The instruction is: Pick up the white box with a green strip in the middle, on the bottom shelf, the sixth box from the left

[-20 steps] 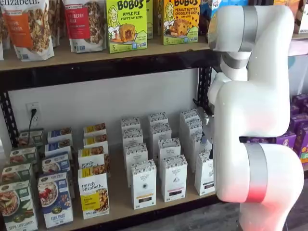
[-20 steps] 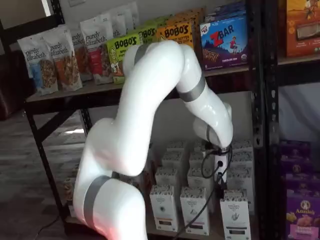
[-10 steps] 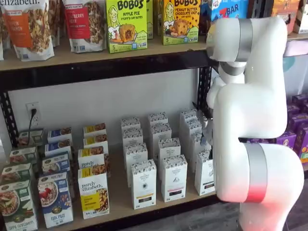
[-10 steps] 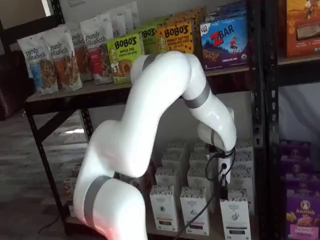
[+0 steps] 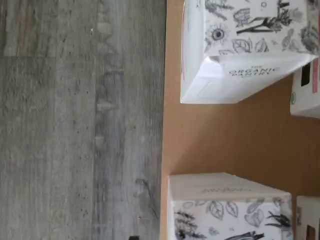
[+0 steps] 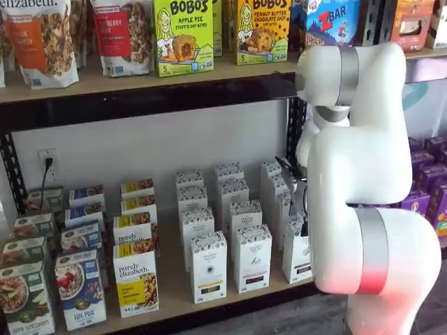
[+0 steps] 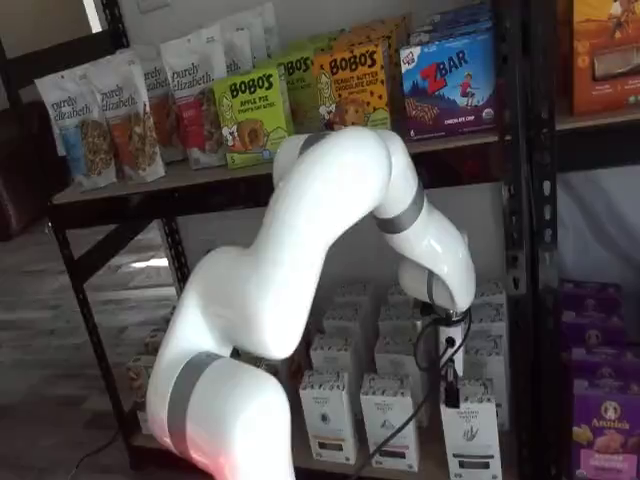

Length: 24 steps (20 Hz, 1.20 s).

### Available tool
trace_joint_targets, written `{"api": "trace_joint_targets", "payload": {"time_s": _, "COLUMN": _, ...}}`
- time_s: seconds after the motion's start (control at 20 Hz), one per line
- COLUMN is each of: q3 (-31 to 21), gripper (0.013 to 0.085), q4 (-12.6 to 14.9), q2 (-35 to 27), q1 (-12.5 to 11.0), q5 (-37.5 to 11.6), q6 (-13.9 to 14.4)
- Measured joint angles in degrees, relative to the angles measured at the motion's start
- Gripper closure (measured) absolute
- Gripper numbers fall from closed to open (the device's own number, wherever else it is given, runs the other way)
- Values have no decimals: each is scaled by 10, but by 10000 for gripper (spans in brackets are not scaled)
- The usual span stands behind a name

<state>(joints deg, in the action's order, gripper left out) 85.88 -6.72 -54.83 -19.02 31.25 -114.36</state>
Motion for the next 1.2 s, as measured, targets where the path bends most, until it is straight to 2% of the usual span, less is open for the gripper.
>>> {"api": "trace_joint_targets", "payload": {"time_s": 0.2, "q3": 22, "gripper": 130, "q4": 16, "q2": -19, "q1": 0, "q5": 9, "q6": 14}}
{"api": "trace_joint_targets", "payload": {"time_s": 0.6, "q3": 45, "gripper": 130, "q4": 70, "q2": -53, "q1": 1, "q5": -9, "q6": 61}}
{"api": "trace_joint_targets", "payload": {"time_s": 0.75, "q3": 56, "gripper": 130, "q4": 98, "q2": -69, "q1": 3, "q5": -14, "q6": 86}}
{"api": "trace_joint_targets", "payload": {"time_s": 0.95, "q3": 66, "gripper": 130, "q4": 109, "q2": -81, "q1": 4, "q5": -17, "q6": 98}}
{"api": "trace_joint_targets", "payload": {"time_s": 1.1, "q3": 68, "gripper": 130, "q4": 105, "q2": -85, "q1": 4, "q5": -20, "q6": 94}}
{"api": "trace_joint_targets", "payload": {"time_s": 1.2, "q3": 67, "gripper": 210, "q4": 102, "q2": -87, "q1": 4, "q5": -24, "q6": 92}}
